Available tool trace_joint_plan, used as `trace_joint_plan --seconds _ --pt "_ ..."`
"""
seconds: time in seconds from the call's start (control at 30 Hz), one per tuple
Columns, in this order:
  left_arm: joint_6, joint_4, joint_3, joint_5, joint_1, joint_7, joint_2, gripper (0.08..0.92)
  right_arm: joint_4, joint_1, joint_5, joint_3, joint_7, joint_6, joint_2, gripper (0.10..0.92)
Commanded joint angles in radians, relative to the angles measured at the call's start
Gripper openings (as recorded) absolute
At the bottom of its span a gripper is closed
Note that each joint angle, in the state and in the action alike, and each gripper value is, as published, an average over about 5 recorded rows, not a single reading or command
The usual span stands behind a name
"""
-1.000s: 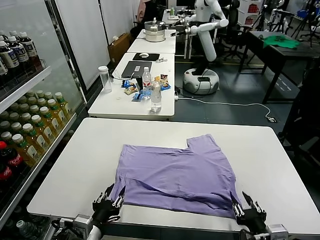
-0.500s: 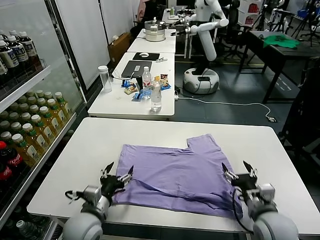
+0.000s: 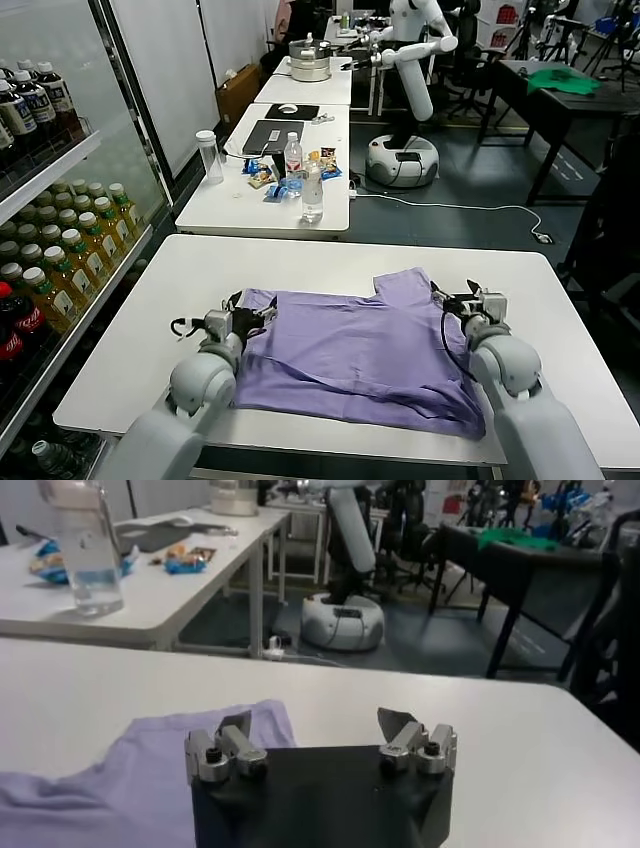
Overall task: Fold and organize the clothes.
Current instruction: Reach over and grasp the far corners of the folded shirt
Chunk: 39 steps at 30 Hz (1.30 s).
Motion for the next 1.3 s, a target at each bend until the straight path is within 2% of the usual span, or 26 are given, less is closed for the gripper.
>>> trace_joint_plan --seconds 0.03,0.47,0.6,0.97,1.3 --pt "0.047 0.165 0.086 -0.016 -0.150 -0.075 -0.029 0.823 -0.239 0.188 0.068 -0.103 0.005 -0.010 -0.006 0.823" --pt "0.047 0.190 0.087 -0.047 -0.143 -0.079 -0.036 0.823 -0.322 0.222 0.190 -0.162 -0.013 -0.011 0.035 0.817" --pt "0.048 0.170 0.090 -0.057 -0.126 -0.074 -0.028 0.795 -0.329 0.225 0.218 -0.173 -0.017 -0.011 0.034 0.741" --pt "0.047 0.168 0.083 -0.078 -0.107 -0.077 -0.024 0.489 -0.318 0.213 0.301 -0.183 -0.021 -0.011 0.013 0.422" --pt "0.044 0.169 0.082 -0.082 -0.103 -0.069 -0.026 0.203 -0.285 0.192 0.307 -0.183 -0.034 -0.010 -0.003 0.144"
